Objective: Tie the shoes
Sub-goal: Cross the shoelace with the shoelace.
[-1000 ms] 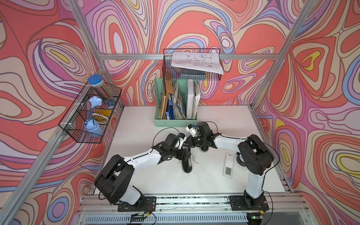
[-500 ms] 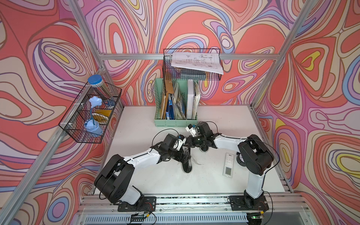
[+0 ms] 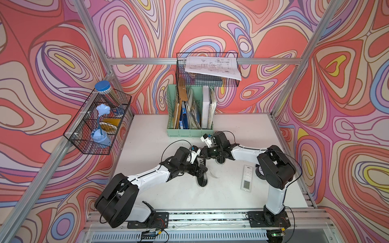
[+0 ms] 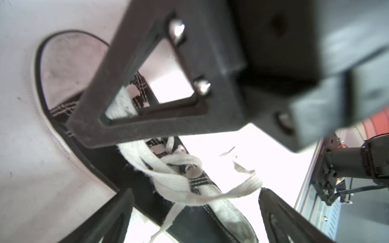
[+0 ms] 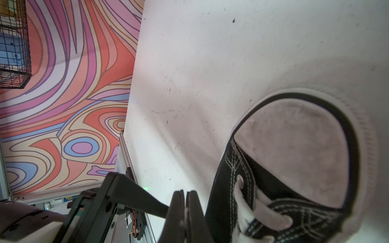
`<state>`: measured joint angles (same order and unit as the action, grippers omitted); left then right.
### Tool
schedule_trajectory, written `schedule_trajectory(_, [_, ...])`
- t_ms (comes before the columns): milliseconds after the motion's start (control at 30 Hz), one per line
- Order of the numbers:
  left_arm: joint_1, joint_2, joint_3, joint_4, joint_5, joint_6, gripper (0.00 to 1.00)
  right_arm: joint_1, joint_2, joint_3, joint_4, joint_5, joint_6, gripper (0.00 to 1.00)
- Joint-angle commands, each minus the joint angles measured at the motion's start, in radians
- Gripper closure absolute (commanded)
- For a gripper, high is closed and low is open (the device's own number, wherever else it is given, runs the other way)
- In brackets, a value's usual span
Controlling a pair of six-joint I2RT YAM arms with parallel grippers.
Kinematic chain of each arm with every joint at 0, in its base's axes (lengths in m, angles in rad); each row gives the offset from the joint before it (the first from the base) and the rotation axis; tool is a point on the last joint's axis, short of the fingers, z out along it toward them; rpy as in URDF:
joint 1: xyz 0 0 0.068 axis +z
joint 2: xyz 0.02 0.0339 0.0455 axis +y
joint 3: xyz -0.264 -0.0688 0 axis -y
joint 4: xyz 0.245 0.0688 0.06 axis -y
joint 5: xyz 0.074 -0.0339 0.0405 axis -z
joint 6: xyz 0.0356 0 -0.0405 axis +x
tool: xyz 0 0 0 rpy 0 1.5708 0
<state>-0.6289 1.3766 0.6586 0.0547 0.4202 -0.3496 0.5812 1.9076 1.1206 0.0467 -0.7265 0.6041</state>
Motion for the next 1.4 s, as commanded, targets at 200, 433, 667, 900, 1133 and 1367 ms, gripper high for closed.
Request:
schedule_trajectory(200, [-0.012, -0.062, 0.013, 0.017, 0.014, -0.017, 0.01, -0.001, -0.007, 0.022, 0.012, -0.007, 0.002, 1.0])
schedule_trajectory(433, [-0.026, -0.089, 0.03, -0.006, -0.003, -0.017, 0.01, -0.001, -0.006, 0.025, 0.01, -0.008, -0.001, 1.0])
schedule_trajectory(667, [-0.042, -0.136, 0.038, -0.04, -0.023, -0.008, 0.01, -0.001, 0.0, 0.031, 0.011, -0.008, -0.001, 1.0])
schedule_trajectory(900, [-0.052, -0.171, 0.05, -0.069, -0.042, 0.007, 0.02, -0.001, 0.001, 0.033, 0.008, -0.008, -0.001, 1.0])
schedule_trajectory(1133, [-0.049, -0.207, 0.0, -0.113, -0.158, 0.031, 0.02, -0.001, -0.001, 0.03, -0.001, -0.006, -0.011, 1.0])
schedule_trajectory(1367, [0.01, -0.147, -0.073, -0.16, -0.219, 0.015, 0.16, -0.001, 0.005, 0.03, 0.003, -0.004, -0.01, 1.0])
